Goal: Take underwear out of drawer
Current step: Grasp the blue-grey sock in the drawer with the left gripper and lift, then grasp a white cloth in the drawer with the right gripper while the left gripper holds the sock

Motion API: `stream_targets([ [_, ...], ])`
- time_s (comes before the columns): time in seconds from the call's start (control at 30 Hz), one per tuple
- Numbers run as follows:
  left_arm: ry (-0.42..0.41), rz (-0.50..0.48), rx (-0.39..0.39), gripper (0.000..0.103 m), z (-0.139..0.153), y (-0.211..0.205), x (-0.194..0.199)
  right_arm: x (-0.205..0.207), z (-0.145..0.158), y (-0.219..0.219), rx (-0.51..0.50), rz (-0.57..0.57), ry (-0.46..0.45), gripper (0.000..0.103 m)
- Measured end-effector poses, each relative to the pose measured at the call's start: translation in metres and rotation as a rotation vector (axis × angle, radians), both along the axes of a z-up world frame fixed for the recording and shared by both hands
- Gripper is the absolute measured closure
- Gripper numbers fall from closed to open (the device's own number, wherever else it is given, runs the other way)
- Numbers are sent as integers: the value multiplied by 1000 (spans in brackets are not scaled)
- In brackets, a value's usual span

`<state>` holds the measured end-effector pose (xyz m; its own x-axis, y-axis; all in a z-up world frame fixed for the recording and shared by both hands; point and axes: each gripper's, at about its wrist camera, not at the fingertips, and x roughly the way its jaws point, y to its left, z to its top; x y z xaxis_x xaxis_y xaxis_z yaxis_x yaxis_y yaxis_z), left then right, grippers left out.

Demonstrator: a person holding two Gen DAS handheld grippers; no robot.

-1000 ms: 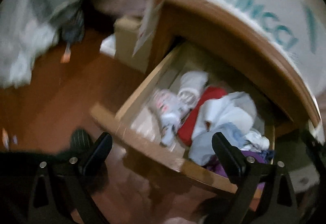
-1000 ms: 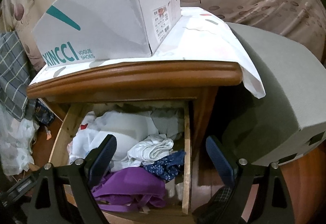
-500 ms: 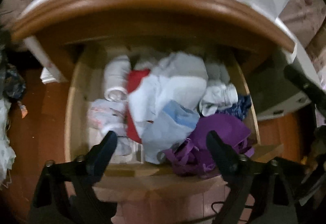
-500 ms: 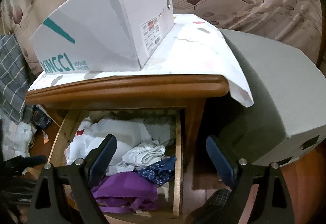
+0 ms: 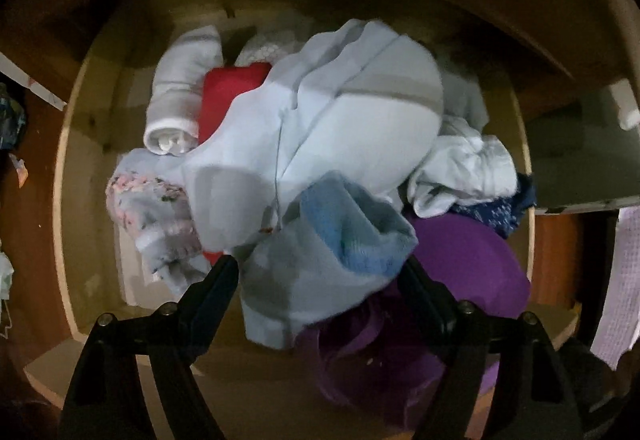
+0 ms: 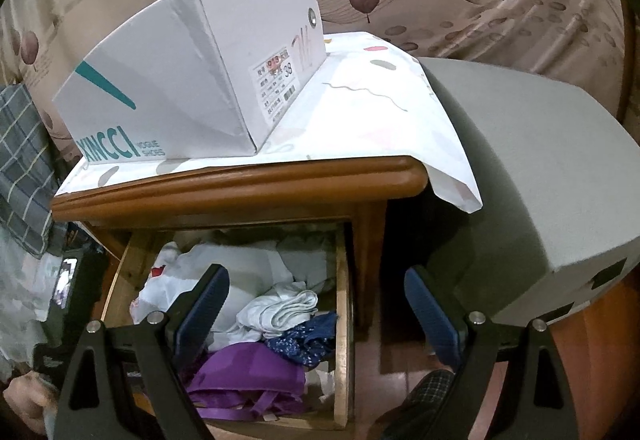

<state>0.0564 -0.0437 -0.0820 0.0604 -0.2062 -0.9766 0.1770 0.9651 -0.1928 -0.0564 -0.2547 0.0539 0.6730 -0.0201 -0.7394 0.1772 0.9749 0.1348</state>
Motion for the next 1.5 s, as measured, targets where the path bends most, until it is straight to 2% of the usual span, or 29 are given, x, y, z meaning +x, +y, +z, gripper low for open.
stream_targets([
  [0.13,32,12,20,26,-10,-6,7,1,-1,0,12,3,4,11],
  [0.23,44,14,48,35,-15,-8,11,1,-2,0,13,3,9,11],
  [0.33,37,13,42,45,-15,-8,11,1,-3,0,19,4,14,12],
  [0.4,28,14,31,57,-12,-7,10,2,-4,1,19,5,16,11],
  [0.5,3,12,7,61,-3,1,10,1,-5,2,15,7,20,11],
  [0.7,-76,14,-31,62,27,17,-13,4,-10,7,1,20,41,11],
  [0.9,-218,43,-85,62,69,40,-35,7,-20,16,-32,73,72,11],
  [1.07,-371,79,-36,62,86,62,-32,13,-36,33,-51,173,146,11],
  [1.23,-399,104,-44,62,85,84,-21,16,-50,56,-125,272,199,11],
  [1.4,-382,138,-114,61,87,98,-23,27,-60,69,-140,344,252,11],
  [1.5,-404,153,-113,61,95,106,-26,40,-68,85,-218,436,293,11],
])
